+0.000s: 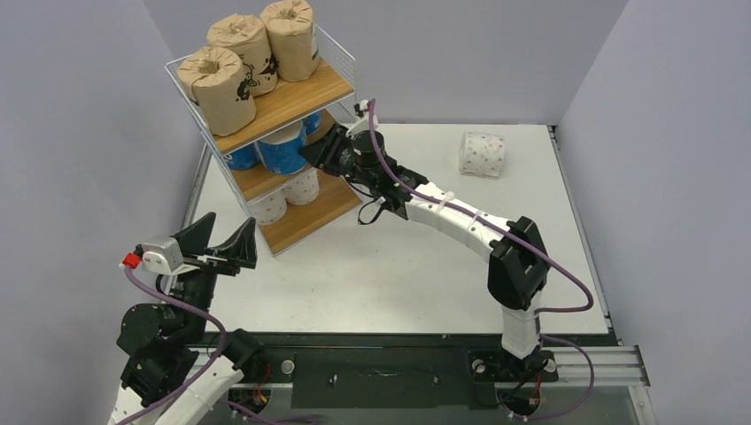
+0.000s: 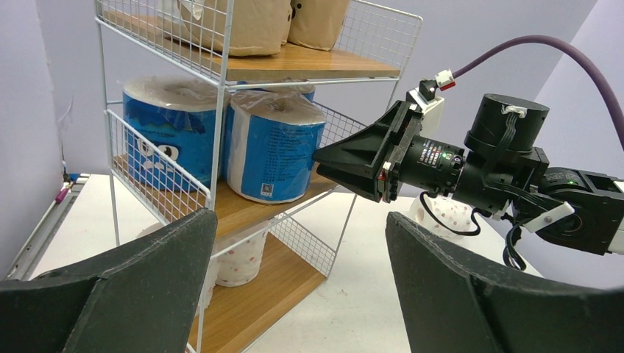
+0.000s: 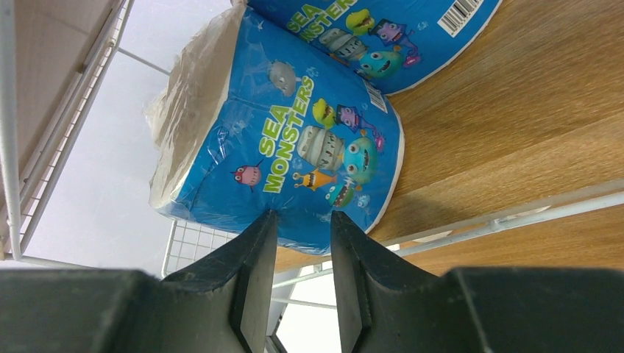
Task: Place and organize the paper towels onto the shelf
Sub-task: Adjust the paper towel on the shelf.
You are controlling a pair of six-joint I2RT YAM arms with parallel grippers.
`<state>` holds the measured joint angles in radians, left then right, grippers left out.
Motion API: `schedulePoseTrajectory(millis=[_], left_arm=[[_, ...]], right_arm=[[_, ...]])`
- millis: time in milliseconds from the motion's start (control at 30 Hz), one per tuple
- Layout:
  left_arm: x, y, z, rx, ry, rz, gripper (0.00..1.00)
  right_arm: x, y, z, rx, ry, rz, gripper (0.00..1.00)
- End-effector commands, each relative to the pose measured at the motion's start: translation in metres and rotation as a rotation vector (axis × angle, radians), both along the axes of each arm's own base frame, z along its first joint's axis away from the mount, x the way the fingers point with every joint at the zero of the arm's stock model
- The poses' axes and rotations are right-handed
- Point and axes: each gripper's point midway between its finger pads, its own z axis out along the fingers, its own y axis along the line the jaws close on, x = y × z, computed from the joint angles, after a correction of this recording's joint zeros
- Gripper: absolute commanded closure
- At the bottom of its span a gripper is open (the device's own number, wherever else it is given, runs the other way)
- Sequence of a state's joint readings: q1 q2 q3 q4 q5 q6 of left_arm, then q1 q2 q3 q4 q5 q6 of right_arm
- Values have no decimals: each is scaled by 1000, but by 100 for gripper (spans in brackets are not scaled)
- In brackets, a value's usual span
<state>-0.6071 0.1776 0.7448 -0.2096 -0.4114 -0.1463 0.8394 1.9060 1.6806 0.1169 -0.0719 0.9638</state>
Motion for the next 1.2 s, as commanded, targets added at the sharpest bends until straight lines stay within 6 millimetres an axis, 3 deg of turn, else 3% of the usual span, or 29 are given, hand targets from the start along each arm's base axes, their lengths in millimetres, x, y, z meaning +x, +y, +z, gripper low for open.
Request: schedulePoseTrajectory(millis=[0,200,233,333,400,567,700,733,767,800,833,867,900,933,1033,1167], left_arm=[[-3,1,4,-12,-17,-7,16],[-2,0,6,-10,-17,-5,16],[-2,0,6,-10,-17,-6,16],[-2,-1,6,-6,-17,-11,16],[-1,-2,7,0,-13,-15,16],[5,-17,6,26,15,-64,16],[16,-40,1,58,72,-141,16],[16,-46,1,56,84,-165,15],[23,-53,-3,66,115,-177,14],[25,-60,-5,61,131,-203,14],[32,-68,-11,69,159,-216,14],[34,-75,-11,58,165,-243,14],[40,-84,-19,57,196,-267,14],[43,-89,-19,49,200,-278,14],[57,-112,-36,46,271,-326,13],[55,-157,-51,128,305,-381,8]], right_arm=[[-1,8,14,40,-19,11,70],[-3,-16,31,62,-39,-11,66],[-8,-23,44,77,-56,-13,66],[-14,-36,46,74,-59,-3,59],[-26,-51,61,91,-79,12,54],[-47,-94,61,44,-105,-17,45],[-58,-150,44,-113,-153,-129,42],[-58,-173,39,-164,-171,-191,41],[-58,-188,20,-228,-143,-222,41],[-59,-207,25,-256,-167,-277,40],[-55,-227,9,-316,-138,-341,39],[-58,-242,13,-331,-153,-377,39],[-54,-262,-1,-378,-127,-445,39],[-56,-276,1,-378,-126,-491,38],[-49,-327,-22,-411,-63,-689,34],[-40,-369,-46,-373,31,-826,31]])
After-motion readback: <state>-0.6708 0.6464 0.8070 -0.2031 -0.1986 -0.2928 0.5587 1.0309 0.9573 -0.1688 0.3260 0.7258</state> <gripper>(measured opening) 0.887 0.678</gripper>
